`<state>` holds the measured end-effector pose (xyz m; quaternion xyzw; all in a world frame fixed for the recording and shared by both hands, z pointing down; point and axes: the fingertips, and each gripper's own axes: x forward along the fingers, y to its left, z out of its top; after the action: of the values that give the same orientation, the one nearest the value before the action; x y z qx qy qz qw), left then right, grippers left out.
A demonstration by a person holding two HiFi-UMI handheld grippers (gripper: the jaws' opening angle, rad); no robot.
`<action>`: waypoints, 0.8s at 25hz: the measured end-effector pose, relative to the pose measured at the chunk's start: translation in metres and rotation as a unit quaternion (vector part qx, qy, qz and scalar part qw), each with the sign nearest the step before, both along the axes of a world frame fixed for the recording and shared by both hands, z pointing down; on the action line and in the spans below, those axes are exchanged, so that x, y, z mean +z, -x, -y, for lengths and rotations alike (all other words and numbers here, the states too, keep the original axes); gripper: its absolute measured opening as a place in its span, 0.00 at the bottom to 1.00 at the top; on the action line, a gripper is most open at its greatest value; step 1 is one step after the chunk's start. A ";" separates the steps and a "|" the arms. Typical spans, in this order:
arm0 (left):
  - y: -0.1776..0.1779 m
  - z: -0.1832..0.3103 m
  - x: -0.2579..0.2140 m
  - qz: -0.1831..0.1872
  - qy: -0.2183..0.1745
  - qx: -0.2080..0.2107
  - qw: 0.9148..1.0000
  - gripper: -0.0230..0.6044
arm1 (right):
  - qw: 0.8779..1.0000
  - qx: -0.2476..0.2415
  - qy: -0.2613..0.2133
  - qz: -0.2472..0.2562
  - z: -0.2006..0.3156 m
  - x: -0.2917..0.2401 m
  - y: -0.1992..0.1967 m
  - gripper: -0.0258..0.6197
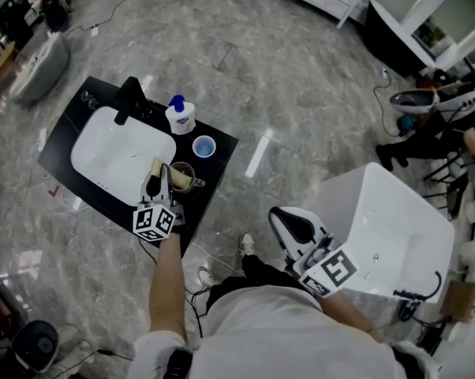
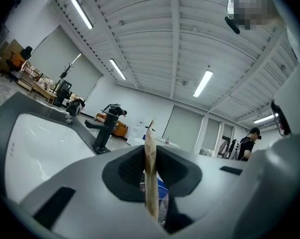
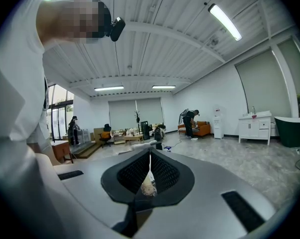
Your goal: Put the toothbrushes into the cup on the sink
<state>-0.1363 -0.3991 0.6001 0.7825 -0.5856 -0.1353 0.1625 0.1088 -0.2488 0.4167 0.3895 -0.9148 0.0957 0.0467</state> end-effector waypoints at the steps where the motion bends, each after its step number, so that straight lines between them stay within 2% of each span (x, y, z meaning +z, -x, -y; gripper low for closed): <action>1: -0.001 0.000 0.001 -0.007 -0.002 0.002 1.000 0.12 | 1.000 0.000 0.001 0.000 0.001 0.001 -0.001 0.10; 6: -0.002 0.008 0.001 -0.053 -0.011 0.014 0.998 0.12 | 1.000 -0.002 0.007 0.001 0.004 0.004 0.000 0.10; 8: 0.000 0.011 0.003 -0.055 -0.008 0.018 0.998 0.12 | 1.000 -0.005 0.008 0.002 0.004 0.005 0.001 0.10; 14: 0.005 0.017 0.016 0.017 0.027 0.009 0.999 0.14 | 1.000 -0.018 0.007 0.014 0.001 0.005 0.007 0.10; 18: -0.001 0.017 0.020 0.057 0.049 0.023 0.997 0.39 | 0.999 -0.029 0.000 0.025 0.001 -0.001 0.013 0.10; 20: 0.002 0.016 0.018 0.068 0.056 0.014 0.996 0.48 | 0.999 -0.031 -0.001 0.030 0.000 -0.004 0.015 0.10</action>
<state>-0.1379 -0.4149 0.6179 0.7879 -0.5907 -0.0462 0.1677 0.0939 -0.2490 0.4125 0.3577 -0.9277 0.1046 0.0215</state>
